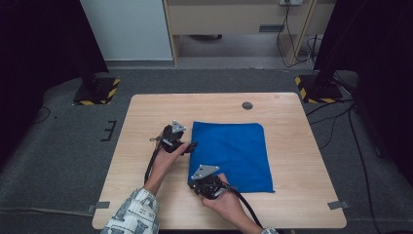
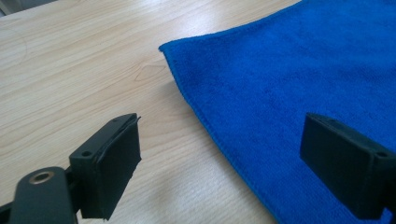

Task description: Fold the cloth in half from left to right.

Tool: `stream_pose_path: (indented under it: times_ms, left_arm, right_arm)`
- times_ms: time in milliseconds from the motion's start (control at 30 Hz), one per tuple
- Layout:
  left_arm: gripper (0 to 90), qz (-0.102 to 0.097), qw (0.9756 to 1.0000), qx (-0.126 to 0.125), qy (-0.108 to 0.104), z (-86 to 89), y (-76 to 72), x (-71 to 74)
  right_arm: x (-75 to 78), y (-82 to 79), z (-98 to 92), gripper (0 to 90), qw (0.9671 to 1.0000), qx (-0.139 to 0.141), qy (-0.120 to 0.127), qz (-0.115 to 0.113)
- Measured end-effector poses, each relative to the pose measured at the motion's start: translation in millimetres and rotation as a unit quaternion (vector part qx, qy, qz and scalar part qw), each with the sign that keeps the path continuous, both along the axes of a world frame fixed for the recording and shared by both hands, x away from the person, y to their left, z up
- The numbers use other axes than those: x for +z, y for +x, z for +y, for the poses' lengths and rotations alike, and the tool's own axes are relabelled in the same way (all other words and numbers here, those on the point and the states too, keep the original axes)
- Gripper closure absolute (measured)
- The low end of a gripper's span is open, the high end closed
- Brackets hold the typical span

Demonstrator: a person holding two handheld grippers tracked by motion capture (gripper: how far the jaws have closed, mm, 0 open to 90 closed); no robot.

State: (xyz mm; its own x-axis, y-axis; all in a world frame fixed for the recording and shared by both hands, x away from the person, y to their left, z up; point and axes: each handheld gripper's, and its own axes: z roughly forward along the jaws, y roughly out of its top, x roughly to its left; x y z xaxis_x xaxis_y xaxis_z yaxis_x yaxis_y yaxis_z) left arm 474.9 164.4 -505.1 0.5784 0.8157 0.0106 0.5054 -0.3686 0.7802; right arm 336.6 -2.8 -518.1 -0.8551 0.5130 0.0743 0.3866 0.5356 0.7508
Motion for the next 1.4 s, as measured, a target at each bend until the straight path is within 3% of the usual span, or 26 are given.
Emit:
stream_pose_path:
  times_ms: [267,367,533,800,867,933,1167,1267,1333,1367,1400]
  left_arm:
    - [15.2,0.002,1.0000,-0.004,0.005,-4.1,7.5,2.0]
    - [18.4,0.009,0.9999,0.002,-0.008,-3.4,15.8,1.7]
    - [23.7,0.017,0.9997,0.015,-0.011,-0.8,23.1,0.4]
    - [25.7,0.016,0.9995,0.020,0.016,-5.0,38.5,-3.9]
    - [25.9,0.021,0.9994,0.025,0.013,-5.4,44.1,-5.6]
    - [27.6,0.014,0.9995,0.029,0.004,-4.6,47.5,-8.6]
    - [26.6,0.041,0.9987,0.030,0.006,-4.8,58.1,-19.8]
    - [33.2,0.049,0.9986,0.021,0.003,-7.5,61.4,-21.6]
    - [44.0,0.053,0.9984,0.017,-0.009,-10.0,63.5,-21.8]
    - [49.8,0.040,0.9990,0.014,-0.012,-11.9,63.6,-21.0]
    - [55.4,0.040,0.9990,0.014,-0.012,-11.9,63.6,-21.0]
  right_arm:
    - [2.1,-2.3,-0.9,88.2,1.0000,0.005,0.005,0.004]
    - [2.8,-6.0,0.2,88.2,0.9999,0.011,0.007,0.005]
    - [2.1,-9.7,2.4,88.2,0.9999,0.014,0.006,0.007]
    - [-1.9,-11.9,3.3,88.2,0.9998,0.019,0.007,0.009]
    - [-2.2,-12.1,2.9,88.2,0.9997,0.020,0.008,0.010]
    - [-2.0,-12.5,2.7,88.2,0.9997,0.020,0.010,0.010]
    - [-2.6,-12.1,1.2,88.2,0.9997,0.021,0.008,0.012]
    - [-2.8,-12.4,1.5,88.2,0.9997,0.018,0.009,0.012]
    - [-2.2,-13.4,1.5,88.2,0.9997,0.017,0.009,0.012]
    - [-1.7,-13.8,0.5,88.2,0.9997,0.018,0.011,0.012]
    - [-1.7,-13.8,0.5,88.2,0.9997,0.018,0.011,0.012]
